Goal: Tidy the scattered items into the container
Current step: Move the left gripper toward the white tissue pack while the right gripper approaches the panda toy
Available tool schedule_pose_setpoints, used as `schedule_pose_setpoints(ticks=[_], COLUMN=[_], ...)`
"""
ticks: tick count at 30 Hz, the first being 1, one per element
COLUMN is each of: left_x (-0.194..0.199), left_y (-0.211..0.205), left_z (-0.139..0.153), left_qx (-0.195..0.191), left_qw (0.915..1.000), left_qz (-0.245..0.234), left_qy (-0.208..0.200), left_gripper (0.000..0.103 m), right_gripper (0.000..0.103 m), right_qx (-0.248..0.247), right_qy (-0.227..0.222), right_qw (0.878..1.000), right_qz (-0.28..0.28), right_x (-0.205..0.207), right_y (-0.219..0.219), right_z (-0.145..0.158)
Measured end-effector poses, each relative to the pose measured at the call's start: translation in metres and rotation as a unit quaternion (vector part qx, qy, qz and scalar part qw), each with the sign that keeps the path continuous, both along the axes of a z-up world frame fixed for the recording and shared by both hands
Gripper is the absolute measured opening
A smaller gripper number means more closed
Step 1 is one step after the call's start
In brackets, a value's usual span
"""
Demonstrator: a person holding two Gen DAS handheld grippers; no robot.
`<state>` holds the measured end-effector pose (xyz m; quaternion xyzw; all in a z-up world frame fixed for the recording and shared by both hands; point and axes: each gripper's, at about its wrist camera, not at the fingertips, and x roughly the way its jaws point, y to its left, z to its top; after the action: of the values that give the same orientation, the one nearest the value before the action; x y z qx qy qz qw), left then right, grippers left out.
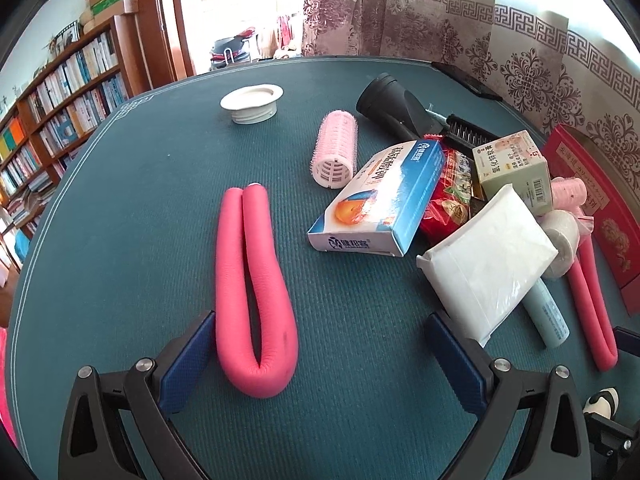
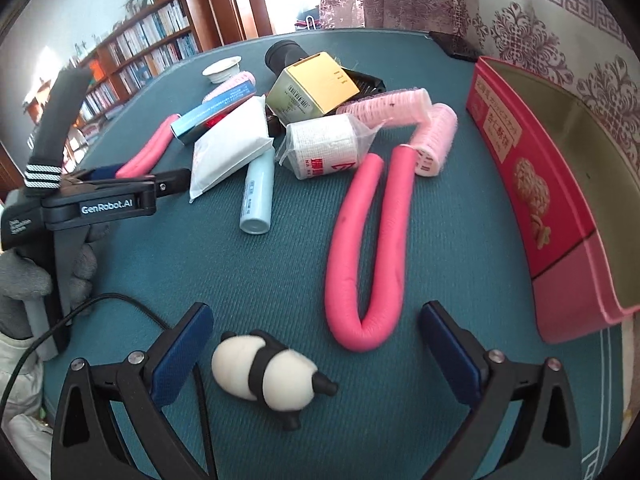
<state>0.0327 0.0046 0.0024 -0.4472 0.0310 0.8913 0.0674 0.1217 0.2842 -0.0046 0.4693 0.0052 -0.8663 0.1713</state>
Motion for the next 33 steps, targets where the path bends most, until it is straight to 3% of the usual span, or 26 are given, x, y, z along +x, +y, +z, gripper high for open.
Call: schedule_pose_setpoints(ticks=[8, 25, 28, 33], left_x=[0.000, 0.010, 0.009, 0.013], left_y=[0.001, 0.001, 0.001, 0.000], left_z=[-0.001, -0.001, -0.001, 0.003], left_qx=[-0.001, 0.003, 0.004, 0.028], left_qw=[1.0000, 1.0000, 1.0000, 0.9996], left_qz=[0.005, 0.007, 0.005, -0.004], left_qy=[0.001, 0.002, 0.000, 0.001], left_gripper=[0.103, 0.103, 0.103, 0.103], right_gripper=[0.103, 0.103, 0.103, 0.103], right_qx=[-0.029, -0.014, -0.017, -0.017], right_qy=[0.006, 0.011, 0.011, 0.011], right_qw=[1.000, 1.000, 1.000, 1.000], right_qz=[0.002, 0.019, 0.017, 0.015], right_x=[0.010, 0.006, 0.021, 0.017], right_y=[0.011, -0.022, -0.018, -0.024], right_z=[0.003, 0.001, -0.002, -0.005])
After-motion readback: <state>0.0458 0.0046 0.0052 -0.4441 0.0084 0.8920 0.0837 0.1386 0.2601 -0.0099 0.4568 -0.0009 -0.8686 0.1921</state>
